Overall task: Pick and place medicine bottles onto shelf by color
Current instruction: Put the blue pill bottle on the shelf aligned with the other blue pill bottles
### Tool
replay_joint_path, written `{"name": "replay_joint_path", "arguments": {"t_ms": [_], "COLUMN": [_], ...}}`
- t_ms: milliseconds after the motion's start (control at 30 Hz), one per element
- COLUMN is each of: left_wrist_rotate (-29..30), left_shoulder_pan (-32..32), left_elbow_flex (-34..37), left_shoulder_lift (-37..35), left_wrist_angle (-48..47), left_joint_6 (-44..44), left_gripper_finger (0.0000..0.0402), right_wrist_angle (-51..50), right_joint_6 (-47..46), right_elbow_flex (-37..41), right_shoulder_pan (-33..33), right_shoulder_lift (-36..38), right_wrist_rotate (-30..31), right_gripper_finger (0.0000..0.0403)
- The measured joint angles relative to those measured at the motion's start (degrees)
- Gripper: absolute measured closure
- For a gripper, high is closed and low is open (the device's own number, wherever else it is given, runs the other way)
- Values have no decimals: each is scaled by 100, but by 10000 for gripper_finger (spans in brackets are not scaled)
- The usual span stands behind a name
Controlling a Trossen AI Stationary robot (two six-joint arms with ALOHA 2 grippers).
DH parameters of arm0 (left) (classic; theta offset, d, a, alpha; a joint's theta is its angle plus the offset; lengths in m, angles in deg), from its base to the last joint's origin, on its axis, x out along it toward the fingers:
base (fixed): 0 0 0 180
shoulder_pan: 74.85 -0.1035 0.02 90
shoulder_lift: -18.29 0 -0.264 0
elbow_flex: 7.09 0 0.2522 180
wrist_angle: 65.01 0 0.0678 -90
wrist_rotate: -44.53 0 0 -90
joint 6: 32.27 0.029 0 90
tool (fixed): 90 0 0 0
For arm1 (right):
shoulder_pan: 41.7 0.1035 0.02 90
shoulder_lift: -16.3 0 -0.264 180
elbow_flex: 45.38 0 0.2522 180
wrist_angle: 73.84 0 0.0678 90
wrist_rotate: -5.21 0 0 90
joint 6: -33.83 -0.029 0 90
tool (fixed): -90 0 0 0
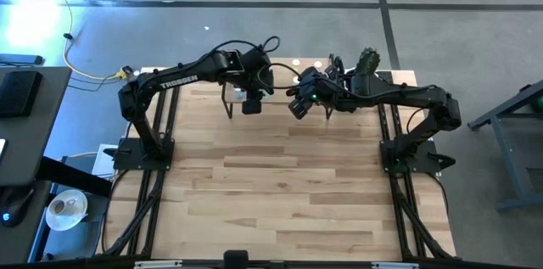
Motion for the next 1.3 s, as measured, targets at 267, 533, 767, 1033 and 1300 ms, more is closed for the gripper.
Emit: {"name": "replay_joint_path", "arguments": {"t_ms": [267, 533, 767, 1033, 1300], "left_wrist_rotate": [-5, -7, -5, -5, -2], "left_shoulder_pan": [-31, -51, -55, -55, -55], "left_elbow_flex": [-2, -2, -2, -2, -2], "left_shoulder_lift": [13, 13, 13, 13, 16], "left_wrist_angle": [-70, -153, -153, -148, -139], "left_joint_6": [-54, -65, -63, -64, -107], "left_gripper_finger": [287, 287, 287, 286, 265], "right_wrist_angle": [-61, -155, -155, -155, -155], "right_joint_6": [-77, -148, -150, -150, -168], "right_elbow_flex": [0, 0, 0, 0, 0], "right_shoulder_pan": [0, 2, 2, 2, 7], "right_shoulder_lift": [0, 0, 0, 0, 0], "right_wrist_rotate": [0, -2, -1, -2, -4], "right_gripper_finger": [206, 206, 206, 206, 206]}}
